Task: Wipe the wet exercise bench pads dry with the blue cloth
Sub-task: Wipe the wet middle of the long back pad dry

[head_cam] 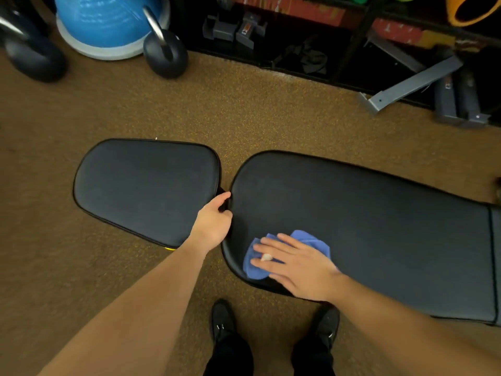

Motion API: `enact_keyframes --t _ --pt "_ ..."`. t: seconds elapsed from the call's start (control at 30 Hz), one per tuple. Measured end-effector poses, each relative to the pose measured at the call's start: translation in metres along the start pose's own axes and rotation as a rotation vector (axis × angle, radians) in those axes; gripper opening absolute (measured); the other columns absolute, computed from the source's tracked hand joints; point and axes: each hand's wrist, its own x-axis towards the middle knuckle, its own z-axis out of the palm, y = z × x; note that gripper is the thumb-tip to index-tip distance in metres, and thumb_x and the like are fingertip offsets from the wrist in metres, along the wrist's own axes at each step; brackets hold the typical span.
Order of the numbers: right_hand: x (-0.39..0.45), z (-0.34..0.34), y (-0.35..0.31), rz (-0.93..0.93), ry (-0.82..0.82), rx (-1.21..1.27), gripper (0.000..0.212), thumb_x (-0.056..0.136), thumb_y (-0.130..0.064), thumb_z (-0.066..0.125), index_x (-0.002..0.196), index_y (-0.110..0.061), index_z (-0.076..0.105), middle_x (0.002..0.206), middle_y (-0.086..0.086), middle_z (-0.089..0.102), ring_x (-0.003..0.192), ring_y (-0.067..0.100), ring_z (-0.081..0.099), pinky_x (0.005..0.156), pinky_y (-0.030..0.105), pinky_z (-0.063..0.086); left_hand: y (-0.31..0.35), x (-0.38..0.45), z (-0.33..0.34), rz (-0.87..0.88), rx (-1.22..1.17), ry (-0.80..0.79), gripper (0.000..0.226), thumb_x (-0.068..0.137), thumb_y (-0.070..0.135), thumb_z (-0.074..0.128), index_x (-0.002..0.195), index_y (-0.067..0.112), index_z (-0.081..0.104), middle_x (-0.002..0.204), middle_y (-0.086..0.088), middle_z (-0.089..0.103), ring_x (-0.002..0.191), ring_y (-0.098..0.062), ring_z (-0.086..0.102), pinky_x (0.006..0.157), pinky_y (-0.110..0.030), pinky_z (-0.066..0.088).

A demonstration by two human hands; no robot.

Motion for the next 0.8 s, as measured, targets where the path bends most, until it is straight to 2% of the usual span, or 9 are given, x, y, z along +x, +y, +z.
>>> enact_keyframes --t 0.07,0.17,0.23,0.3,0.37,0.47,0.63,0.7,0.8 --pt "-0.009 -0.003 0.019 0.123 0.054 -0.023 0.047 0.102 -0.036 0.040 0.148 -0.031 0.045 0.160 -0.002 0.036 0.149 0.021 0.029 0.121 0.044 0.020 0.001 -0.002 -0.010 0.168 0.223 0.089 0.047 0.096 0.010 0.047 0.138 0.031 0.057 0.126 0.005 0.064 0.100 -0.014 0.065 0.091 -0.036 0.054" --pt "-0.011 -0.012 0.053 0.473 0.107 -0.013 0.049 0.099 -0.034 0.038 0.147 -0.028 0.047 0.155 0.004 0.043 0.144 0.028 0.037 0.117 0.049 0.024 0.002 0.008 -0.030 0.453 0.524 0.212 0.044 0.095 0.012 0.052 0.137 0.024 0.056 0.143 0.002 0.050 0.130 -0.021 0.048 0.110 -0.043 0.041" --pt "-0.005 -0.016 0.072 0.634 0.113 0.016 0.049 0.100 -0.033 0.034 0.148 -0.027 0.046 0.155 0.005 0.044 0.144 0.030 0.036 0.118 0.048 0.020 0.001 0.018 -0.045 0.406 0.819 0.242 0.056 0.097 0.028 0.051 0.151 0.032 0.036 0.163 -0.001 0.020 0.151 -0.029 0.013 0.120 -0.057 0.018" --pt "0.006 -0.020 0.086 0.712 0.106 0.043 0.051 0.102 -0.034 0.028 0.149 -0.026 0.044 0.157 0.005 0.040 0.147 0.028 0.031 0.119 0.047 0.017 -0.007 0.027 -0.059 0.230 0.967 0.211 0.064 0.100 0.046 0.040 0.156 0.044 0.008 0.167 0.002 -0.009 0.152 -0.033 -0.014 0.116 -0.067 0.003" --pt "0.020 -0.025 0.098 0.800 0.146 0.101 0.051 0.104 -0.035 0.023 0.153 -0.026 0.037 0.161 0.003 0.031 0.151 0.024 0.022 0.122 0.046 0.015 -0.018 0.032 -0.067 0.145 0.984 0.154 0.064 0.100 0.056 0.030 0.154 0.052 -0.005 0.166 0.005 -0.018 0.151 -0.035 -0.020 0.114 -0.072 0.003" --pt "0.049 -0.032 0.115 0.921 0.226 0.158 0.049 0.107 -0.032 0.027 0.155 -0.025 0.031 0.163 0.004 0.025 0.152 0.024 0.016 0.124 0.045 0.010 -0.021 0.032 -0.068 0.163 0.998 0.148 0.063 0.100 0.058 0.027 0.152 0.054 -0.009 0.166 0.007 -0.019 0.151 -0.035 -0.019 0.114 -0.073 0.005" --pt "0.105 -0.044 0.135 0.910 0.223 0.171 0.047 0.106 -0.035 0.029 0.150 -0.025 0.041 0.151 0.007 0.044 0.137 0.029 0.039 0.119 0.043 0.020 -0.019 0.033 -0.067 0.158 0.976 0.161 0.064 0.101 0.056 0.029 0.153 0.054 -0.007 0.166 0.006 -0.018 0.151 -0.036 -0.019 0.113 -0.074 0.005" --pt "0.126 -0.046 0.129 0.792 0.214 0.133 0.048 0.103 -0.037 0.030 0.146 -0.025 0.048 0.142 0.007 0.053 0.130 0.031 0.046 0.114 0.044 0.025 -0.020 0.033 -0.067 0.165 0.981 0.160 0.064 0.101 0.056 0.029 0.153 0.053 -0.008 0.166 0.006 -0.018 0.151 -0.036 -0.019 0.113 -0.074 0.005" --pt "0.152 -0.045 0.091 0.478 0.228 0.062 0.042 0.098 -0.034 0.042 0.134 -0.021 0.060 0.134 0.008 0.058 0.127 0.032 0.050 0.110 0.046 0.029 -0.022 0.034 -0.066 0.166 0.991 0.159 0.064 0.101 0.056 0.028 0.152 0.054 -0.009 0.165 0.006 -0.019 0.151 -0.036 -0.019 0.112 -0.074 0.005"
